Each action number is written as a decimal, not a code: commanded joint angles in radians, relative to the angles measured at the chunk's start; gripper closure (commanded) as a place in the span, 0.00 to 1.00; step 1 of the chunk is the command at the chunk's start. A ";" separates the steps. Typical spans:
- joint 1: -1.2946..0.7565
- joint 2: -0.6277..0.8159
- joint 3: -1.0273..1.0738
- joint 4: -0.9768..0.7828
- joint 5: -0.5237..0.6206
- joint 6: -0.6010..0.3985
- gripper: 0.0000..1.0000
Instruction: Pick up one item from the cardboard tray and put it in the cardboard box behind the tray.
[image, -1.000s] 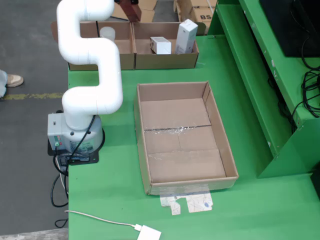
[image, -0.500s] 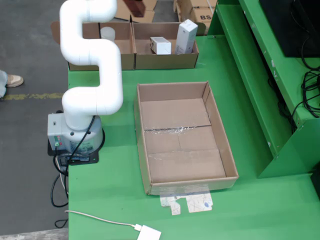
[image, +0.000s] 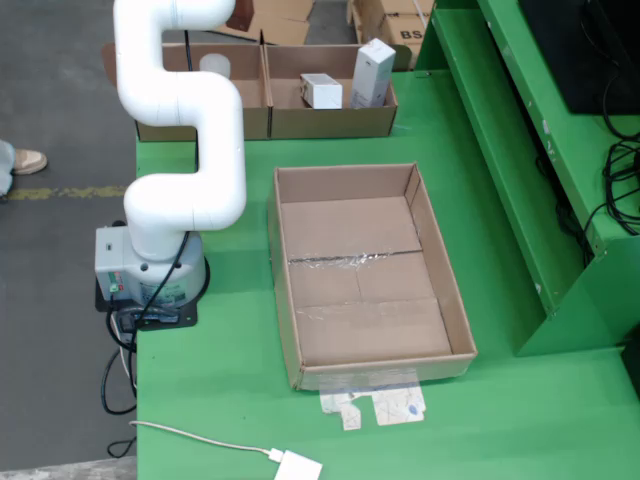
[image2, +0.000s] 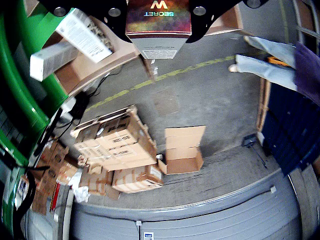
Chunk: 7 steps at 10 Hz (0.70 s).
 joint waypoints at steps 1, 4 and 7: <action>0.195 0.495 0.031 -0.970 -0.011 0.288 1.00; 0.182 0.508 0.031 -0.989 0.001 0.286 1.00; 0.155 0.494 0.031 -0.986 0.016 0.268 1.00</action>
